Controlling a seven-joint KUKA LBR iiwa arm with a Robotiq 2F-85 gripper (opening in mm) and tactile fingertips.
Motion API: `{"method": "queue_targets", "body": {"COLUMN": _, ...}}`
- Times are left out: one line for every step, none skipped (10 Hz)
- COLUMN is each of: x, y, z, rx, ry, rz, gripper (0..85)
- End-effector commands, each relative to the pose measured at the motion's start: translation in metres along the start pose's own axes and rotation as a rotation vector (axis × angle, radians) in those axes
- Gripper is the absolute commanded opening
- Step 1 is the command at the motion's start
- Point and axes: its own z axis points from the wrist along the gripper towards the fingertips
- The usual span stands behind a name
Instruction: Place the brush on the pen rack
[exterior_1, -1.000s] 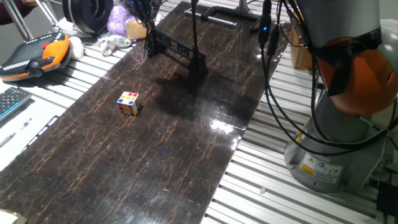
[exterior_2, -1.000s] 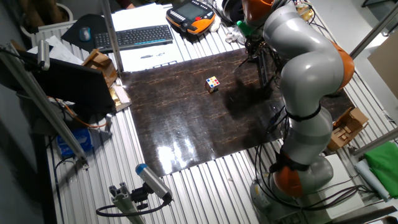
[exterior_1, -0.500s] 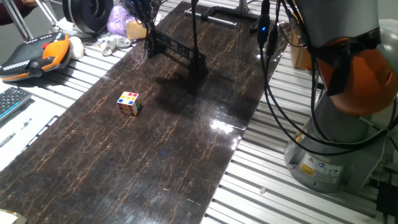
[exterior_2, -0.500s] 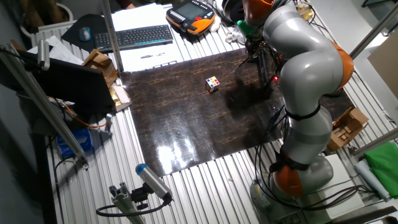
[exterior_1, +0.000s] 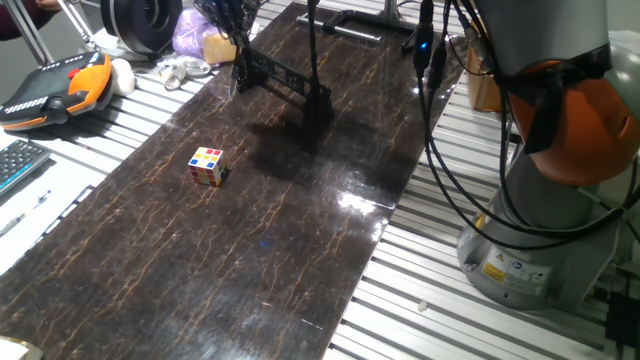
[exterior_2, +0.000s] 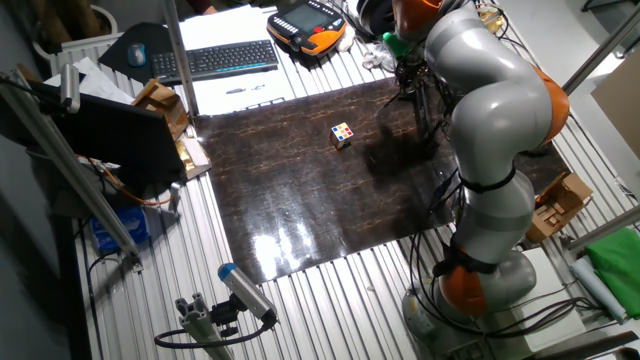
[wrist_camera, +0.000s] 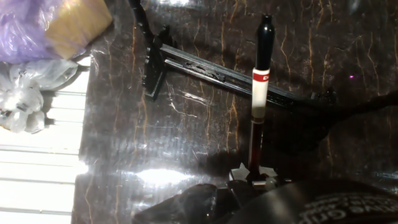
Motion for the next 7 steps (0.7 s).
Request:
{"method": "queue_targets", "body": {"x": -0.0012, "y": -0.0004, "z": 0.0004, "rx": -0.001, "ry": 0.004, "rz": 0.0, "gripper": 1.0}}
{"method": "queue_targets", "body": {"x": -0.0037, "y": -0.0014, "z": 0.0015, "rx": -0.003, "ry": 0.01, "rz": -0.001, "gripper": 1.0}}
{"method": "queue_targets", "body": {"x": -0.0054, "y": -0.0017, "z": 0.0026, "rx": -0.003, "ry": 0.016, "rz": -0.002, "gripper": 1.0}}
{"method": "queue_targets", "body": {"x": -0.0056, "y": -0.0018, "z": 0.0029, "rx": -0.005, "ry": 0.014, "rz": -0.001, "gripper": 1.0}}
{"method": "queue_targets", "body": {"x": -0.0054, "y": -0.002, "z": 0.0027, "rx": -0.006, "ry": 0.01, "rz": 0.0, "gripper": 1.0}}
{"method": "queue_targets", "body": {"x": -0.0057, "y": -0.002, "z": 0.0029, "rx": -0.005, "ry": 0.005, "rz": 0.002, "gripper": 1.0}}
{"method": "queue_targets", "body": {"x": -0.006, "y": -0.0019, "z": 0.0029, "rx": -0.005, "ry": 0.002, "rz": 0.002, "gripper": 1.0}}
